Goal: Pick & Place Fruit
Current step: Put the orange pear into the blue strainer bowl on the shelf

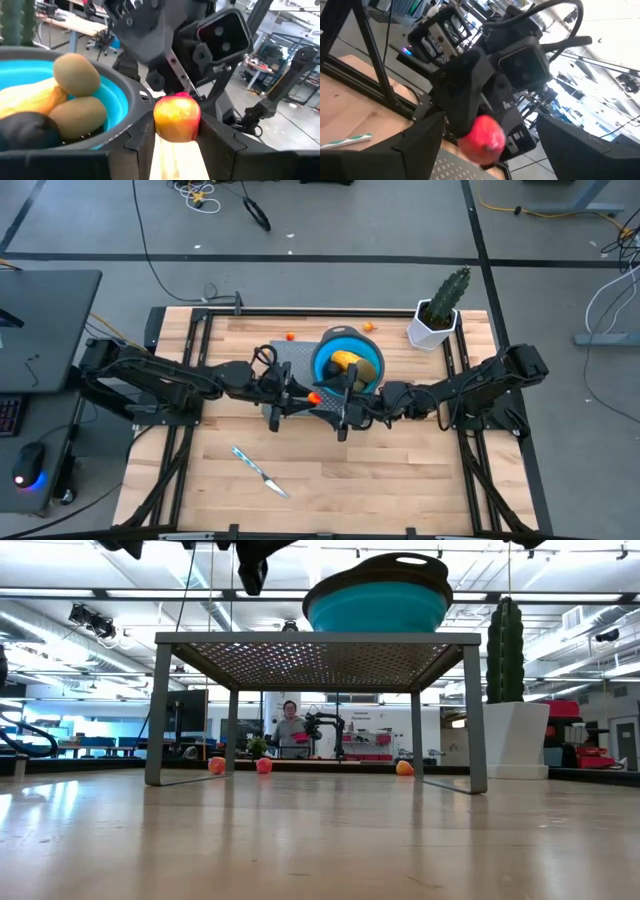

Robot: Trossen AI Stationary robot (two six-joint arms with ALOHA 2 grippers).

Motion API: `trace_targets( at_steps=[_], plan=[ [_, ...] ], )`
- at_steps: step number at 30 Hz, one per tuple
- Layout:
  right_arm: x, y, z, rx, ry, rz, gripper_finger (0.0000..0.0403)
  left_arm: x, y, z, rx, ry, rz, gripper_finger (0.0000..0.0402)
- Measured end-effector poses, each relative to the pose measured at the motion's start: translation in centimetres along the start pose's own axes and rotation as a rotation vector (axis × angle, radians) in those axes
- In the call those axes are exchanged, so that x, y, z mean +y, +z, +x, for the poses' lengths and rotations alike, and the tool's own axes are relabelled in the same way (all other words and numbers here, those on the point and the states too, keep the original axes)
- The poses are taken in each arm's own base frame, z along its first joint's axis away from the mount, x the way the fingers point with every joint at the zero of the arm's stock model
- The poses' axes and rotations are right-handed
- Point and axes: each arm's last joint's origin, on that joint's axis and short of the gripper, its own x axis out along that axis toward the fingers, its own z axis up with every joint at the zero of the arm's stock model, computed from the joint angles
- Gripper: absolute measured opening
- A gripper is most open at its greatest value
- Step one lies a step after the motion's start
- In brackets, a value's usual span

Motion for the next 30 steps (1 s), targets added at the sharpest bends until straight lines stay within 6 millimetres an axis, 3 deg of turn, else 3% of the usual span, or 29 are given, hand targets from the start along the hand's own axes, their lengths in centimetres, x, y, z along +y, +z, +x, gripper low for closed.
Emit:
trace_targets(
  at_steps=[6,22,30],
  plan=[
    [0.0,-0.1,0.0,0.009,0.003,-0.003,0.0325,-0.3,0.9,-0.2,-0.066,-0.046,-0.006,0.0141],
    [-0.2,-0.1,0.0,0.024,-0.042,0.011,0.0323,-1.0,0.4,0.0,-0.059,-0.054,0.002,0.0141],
    [-0.2,0.0,0.0,0.016,-0.037,0.012,0.0267,-1.0,0.3,0.0,-0.059,-0.046,0.002,0.0141]
  ],
)
